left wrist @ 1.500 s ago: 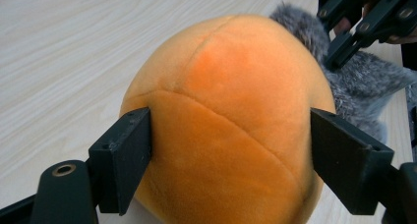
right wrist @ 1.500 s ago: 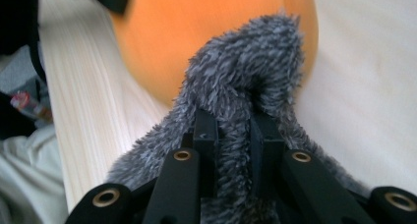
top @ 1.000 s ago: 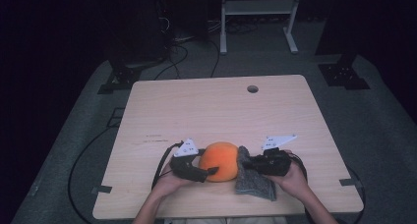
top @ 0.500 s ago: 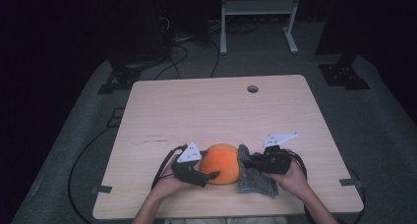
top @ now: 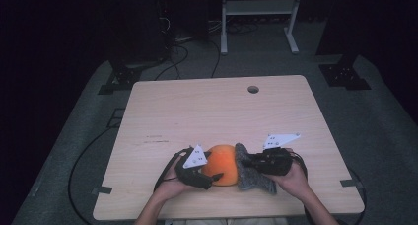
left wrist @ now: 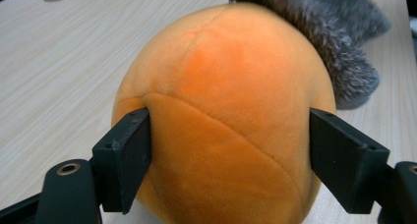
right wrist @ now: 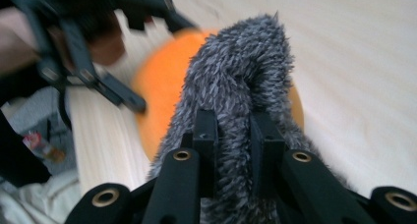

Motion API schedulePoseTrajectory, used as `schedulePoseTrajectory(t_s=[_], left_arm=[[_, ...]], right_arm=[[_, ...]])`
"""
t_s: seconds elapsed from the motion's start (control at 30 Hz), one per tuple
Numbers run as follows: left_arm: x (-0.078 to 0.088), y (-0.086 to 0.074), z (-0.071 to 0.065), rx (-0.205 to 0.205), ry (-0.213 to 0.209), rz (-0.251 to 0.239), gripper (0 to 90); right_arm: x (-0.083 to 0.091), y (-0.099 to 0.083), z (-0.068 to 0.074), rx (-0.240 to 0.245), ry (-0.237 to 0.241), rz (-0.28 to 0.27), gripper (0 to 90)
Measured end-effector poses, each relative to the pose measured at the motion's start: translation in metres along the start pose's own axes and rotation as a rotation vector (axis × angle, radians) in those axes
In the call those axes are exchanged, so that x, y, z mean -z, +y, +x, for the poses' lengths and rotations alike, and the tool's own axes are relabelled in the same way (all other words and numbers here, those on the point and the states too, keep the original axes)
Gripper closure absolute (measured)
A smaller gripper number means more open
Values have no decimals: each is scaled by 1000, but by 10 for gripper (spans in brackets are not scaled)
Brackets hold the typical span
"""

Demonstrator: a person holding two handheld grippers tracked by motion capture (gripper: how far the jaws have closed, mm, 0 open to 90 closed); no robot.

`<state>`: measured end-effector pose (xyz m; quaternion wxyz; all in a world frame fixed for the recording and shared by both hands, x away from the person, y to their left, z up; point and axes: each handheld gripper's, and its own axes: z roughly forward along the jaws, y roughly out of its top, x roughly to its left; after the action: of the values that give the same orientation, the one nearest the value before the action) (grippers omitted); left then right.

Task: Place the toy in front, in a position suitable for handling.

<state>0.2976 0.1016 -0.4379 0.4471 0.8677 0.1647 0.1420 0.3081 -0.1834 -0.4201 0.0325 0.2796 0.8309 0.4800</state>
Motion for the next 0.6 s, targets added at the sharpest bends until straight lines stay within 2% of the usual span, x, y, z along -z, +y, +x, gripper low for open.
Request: schedulePoseTrajectory(t_s=[0.07,0.17,0.2,0.23,0.27,0.3,0.37,0.43,0.5,0.57,0.6], left_arm=[[0,2,-2,-12,4,1,220],[0,4,-2,-2,4,-6,225],[0,4,-1,-2,7,-7,227],[0,4,-2,-9,8,-5,228],[-1,5,-3,-14,12,-5,228],[-1,6,-4,-21,13,-3,228],[-2,8,-7,-43,19,-1,229],[-2,9,-9,-54,19,-2,229],[-3,8,-8,-40,4,-9,220],[-2,6,-3,19,-33,-43,189],[-2,5,0,65,-42,-63,189]], right_arm=[[-2,-5,-3,-15,9,23,762],[3,-12,-4,8,-47,104,763],[5,-13,-4,14,-55,105,764],[10,-12,-1,20,-60,67,764],[15,-6,2,24,-37,11,763],[17,-1,4,29,-22,-19,763],[18,11,12,61,-8,-63,759],[12,16,17,84,-3,-54,755],[2,12,16,86,-17,-10,757],[-3,5,12,67,-9,8,760],[-2,3,9,58,-6,12,760]])
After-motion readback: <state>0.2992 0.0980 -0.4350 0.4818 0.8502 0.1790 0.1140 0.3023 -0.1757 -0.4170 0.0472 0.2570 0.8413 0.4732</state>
